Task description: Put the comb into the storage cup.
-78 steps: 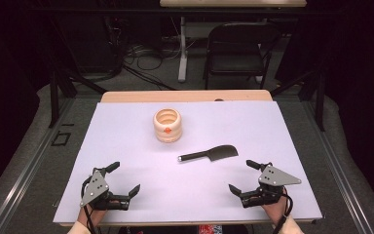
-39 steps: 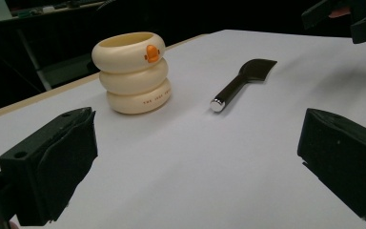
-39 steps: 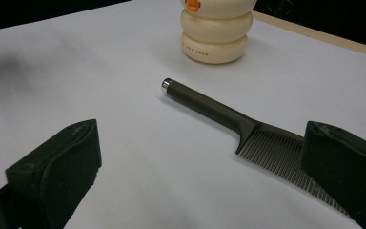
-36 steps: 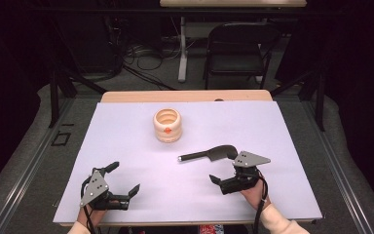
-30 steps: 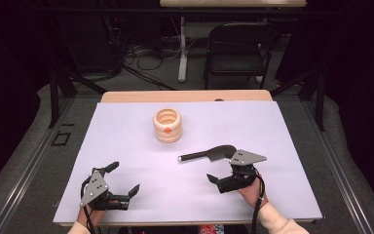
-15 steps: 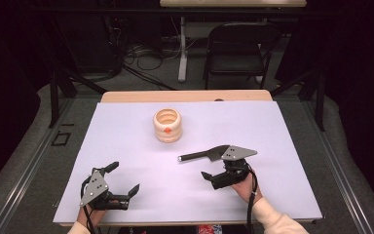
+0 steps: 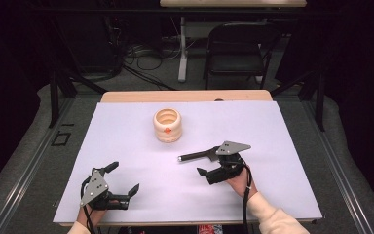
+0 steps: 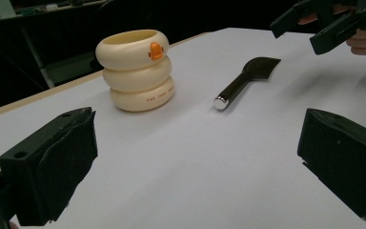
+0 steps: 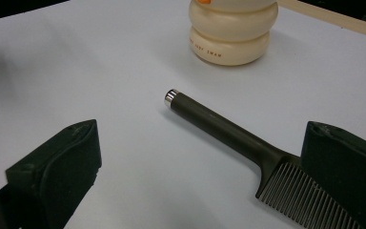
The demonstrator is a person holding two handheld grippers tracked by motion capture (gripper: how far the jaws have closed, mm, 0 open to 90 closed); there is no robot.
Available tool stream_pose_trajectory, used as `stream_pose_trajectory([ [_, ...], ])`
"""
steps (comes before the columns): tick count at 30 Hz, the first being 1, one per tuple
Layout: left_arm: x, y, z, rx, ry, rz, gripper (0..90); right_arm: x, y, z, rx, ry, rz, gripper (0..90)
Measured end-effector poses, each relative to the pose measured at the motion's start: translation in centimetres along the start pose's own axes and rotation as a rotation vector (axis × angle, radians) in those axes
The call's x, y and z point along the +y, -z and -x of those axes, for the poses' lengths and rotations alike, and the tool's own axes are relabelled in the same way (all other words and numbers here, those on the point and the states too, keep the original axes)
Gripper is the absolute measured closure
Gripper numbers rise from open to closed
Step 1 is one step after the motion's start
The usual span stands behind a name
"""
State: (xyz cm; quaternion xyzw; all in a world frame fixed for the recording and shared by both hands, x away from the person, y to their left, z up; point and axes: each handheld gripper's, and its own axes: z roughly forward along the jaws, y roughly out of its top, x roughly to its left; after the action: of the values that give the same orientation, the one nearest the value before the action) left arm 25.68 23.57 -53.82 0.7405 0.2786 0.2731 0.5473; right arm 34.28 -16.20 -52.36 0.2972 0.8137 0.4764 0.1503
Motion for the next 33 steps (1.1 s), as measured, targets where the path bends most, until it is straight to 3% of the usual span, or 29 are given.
stream_pose_trajectory([
  [6, 0.0, 0.0, 0.0, 0.000, 0.002, 0.001, 0.0, 0.4, -0.9, 0.3, 0.012, -0.020, -0.011, 0.0],
  [33, 0.0, 0.2, 0.0, 0.006, 0.000, -0.002, 0.0, 1.8, -3.9, 0.8, 0.042, -0.013, -0.055, 0.0],
])
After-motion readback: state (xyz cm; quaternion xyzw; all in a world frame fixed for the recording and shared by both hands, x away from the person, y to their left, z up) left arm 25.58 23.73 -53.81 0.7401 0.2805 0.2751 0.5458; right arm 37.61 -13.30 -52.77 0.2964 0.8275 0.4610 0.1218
